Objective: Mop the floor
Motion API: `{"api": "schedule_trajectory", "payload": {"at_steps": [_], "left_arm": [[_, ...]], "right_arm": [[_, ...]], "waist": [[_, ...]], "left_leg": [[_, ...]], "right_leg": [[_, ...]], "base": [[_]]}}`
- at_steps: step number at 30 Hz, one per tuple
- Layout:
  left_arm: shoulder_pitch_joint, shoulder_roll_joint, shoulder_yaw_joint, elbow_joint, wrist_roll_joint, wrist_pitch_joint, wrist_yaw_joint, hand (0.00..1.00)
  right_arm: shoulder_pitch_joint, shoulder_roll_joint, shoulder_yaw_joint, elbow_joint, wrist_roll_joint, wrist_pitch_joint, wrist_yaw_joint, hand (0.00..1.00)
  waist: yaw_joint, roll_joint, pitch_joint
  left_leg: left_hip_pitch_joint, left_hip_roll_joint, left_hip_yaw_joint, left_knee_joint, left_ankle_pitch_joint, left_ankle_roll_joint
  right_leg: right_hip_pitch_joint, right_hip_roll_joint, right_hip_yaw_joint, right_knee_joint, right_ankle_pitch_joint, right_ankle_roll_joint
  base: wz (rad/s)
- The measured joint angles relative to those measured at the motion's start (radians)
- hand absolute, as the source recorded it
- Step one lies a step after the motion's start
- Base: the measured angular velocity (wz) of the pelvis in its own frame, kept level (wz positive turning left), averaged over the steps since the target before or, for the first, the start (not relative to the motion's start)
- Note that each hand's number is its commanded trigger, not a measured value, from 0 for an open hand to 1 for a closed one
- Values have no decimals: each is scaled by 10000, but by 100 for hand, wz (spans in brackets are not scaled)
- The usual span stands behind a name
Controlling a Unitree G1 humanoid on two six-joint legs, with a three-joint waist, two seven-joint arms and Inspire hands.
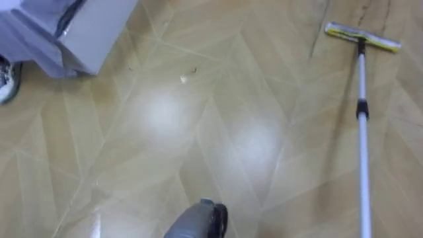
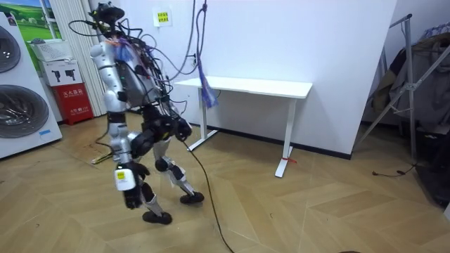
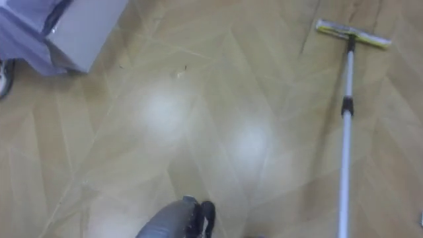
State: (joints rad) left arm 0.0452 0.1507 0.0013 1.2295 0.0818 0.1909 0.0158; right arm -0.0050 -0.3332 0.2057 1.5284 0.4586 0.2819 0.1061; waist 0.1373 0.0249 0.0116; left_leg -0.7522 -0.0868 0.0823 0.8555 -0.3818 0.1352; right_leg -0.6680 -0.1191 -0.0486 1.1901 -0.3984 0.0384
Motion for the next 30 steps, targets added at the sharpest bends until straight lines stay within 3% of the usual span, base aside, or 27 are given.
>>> {"api": "schedule_trajectory", "payload": {"at_steps": [2,4,6,8,9,11,13,14,15,16,17,18,19,21,22,24,25,27,29,30], "left_arm": [[-13,-52,-110,-115,-41,-109,236,0],[2,-200,-165,-119,-70,-92,424,0],[90,-291,-130,-109,-65,-18,582,0],[89,-295,-146,-105,-136,46,649,0],[85,-262,-158,-104,-139,57,657,0],[92,-174,-250,-94,-428,120,699,0],[116,-53,-334,-96,-536,206,699,0],[142,51,-478,-117,-581,288,699,0],[240,177,-569,-126,-580,292,696,0],[282,242,-568,-124,-580,292,694,0],[317,372,-563,-125,-556,293,674,0],[394,517,-565,-112,-542,300,638,0],[451,568,-565,-124,-538,303,605,0],[752,644,-545,-219,-485,332,281,0],[841,635,-557,-220,-479,359,118,0],[818,593,-572,-169,-364,455,-269,0],[731,508,-546,-20,-273,473,-374,0],[601,284,-542,-5,-267,393,-499,0],[545,207,-553,-45,-270,265,-465,0],[547,171,-556,-47,-278,203,-418,0]], "right_arm": [[498,311,157,-19,-44,10,-87,100],[777,552,296,-25,-78,36,-239,100],[853,869,249,-45,-477,102,-411,100],[705,979,55,-79,-711,368,-449,100],[450,976,-69,-22,-767,565,-489,100],[-346,766,-374,222,-981,776,-590,100],[-1357,347,-533,238,-1112,848,-642,100],[-2069,36,-498,157,-1029,791,-721,100],[-2733,-144,-415,-33,-985,734,-817,100],[-2929,-160,-313,-133,-866,679,-814,100],[-3273,-329,-290,-357,-525,481,-792,100],[-3439,-330,-297,-611,-123,337,-770,100],[-3484,-317,-307,-680,39,249,-745,100],[-3315,-168,-318,-714,549,124,-517,100],[-3163,-166,-319,-714,679,125,-417,100],[-2460,-212,-312,-706,980,106,-267,100],[-1931,-247,-316,-552,1048,94,-269,100],[-799,-221,-247,-343,844,100,-346,100],[6,28,-149,-342,801,191,-529,100],[344,254,-41,-340,780,281,-646,100]], "waist": [[-94,124,-5],[-198,198,3],[-259,203,13],[-341,198,34],[-349,226,38],[-275,166,68],[-94,46,139],[82,-13,152],[242,-138,163],[300,-243,135],[359,-381,192],[457,-501,177],[502,-459,142],[569,-519,128],[559,-496,97],[402,-511,56],[384,-434,77],[284,-123,34],[110,38,28],[-21,136,26]], "left_leg": [[179,12,-196,-143,-125,-71],[501,13,-529,-336,-203,-191],[1034,-126,-1324,-371,-515,-551],[1227,-92,-1504,-35,-832,-826],[1312,-84,-1474,349,-880,-915],[1259,78,-1362,1080,-887,-958],[1030,229,-1231,1882,-745,-1204],[748,444,-1078,2486,-509,-1436],[446,580,-1005,2945,-232,-1480],[281,585,-974,2827,-256,-1486],[-147,551,-943,2362,-268,-1506],[-549,538,-757,1462,-201,-1495],[-680,535,-687,943,-96,-1500],[-759,344,-550,-391,1133,-979],[-614,339,-527,-455,1245,-858],[-246,381,-194,-467,1205,-529],[-51,356,2,-400,1024,-267],[327,166,35,-283,508,-88],[626,72,18,-355,204,-39],[771,75,9,-415,60,-28]], "right_leg": [[-918,53,67,10,-134,-39],[-1528,128,140,-1368,-127,-71],[-1438,217,97,-3634,465,-178],[-1089,82,-380,-3473,689,-351],[-865,-6,-637,-3186,503,-609],[-722,-2,-666,-2729,1,-726],[-720,59,-664,-2328,-382,-793],[-687,231,-668,-2245,-487,-904],[-632,397,-599,-2220,-530,-1084],[-620,420,-587,-2225,-570,-1130],[-484,538,-557,-2293,-603,-1163],[-298,665,-544,-2436,-647,-1162],[-140,758,-542,-2540,-681,-1184],[607,862,-548,-2848,-1009,-1129],[773,862,-549,-2939,-1105,-1083],[1192,806,-401,-3027,-1306,-875],[1272,672,-322,-2688,-1286,-740],[906,388,-256,-1261,-536,-104],[321,299,-49,-321,178,-22],[-230,238,26,-264,165,-62]], "base": [[-44],[-69],[-55],[10],[34],[28],[4],[-12],[-7],[15],[39],[45],[47],[40],[47],[53],[37],[11],[-17],[-27]]}}
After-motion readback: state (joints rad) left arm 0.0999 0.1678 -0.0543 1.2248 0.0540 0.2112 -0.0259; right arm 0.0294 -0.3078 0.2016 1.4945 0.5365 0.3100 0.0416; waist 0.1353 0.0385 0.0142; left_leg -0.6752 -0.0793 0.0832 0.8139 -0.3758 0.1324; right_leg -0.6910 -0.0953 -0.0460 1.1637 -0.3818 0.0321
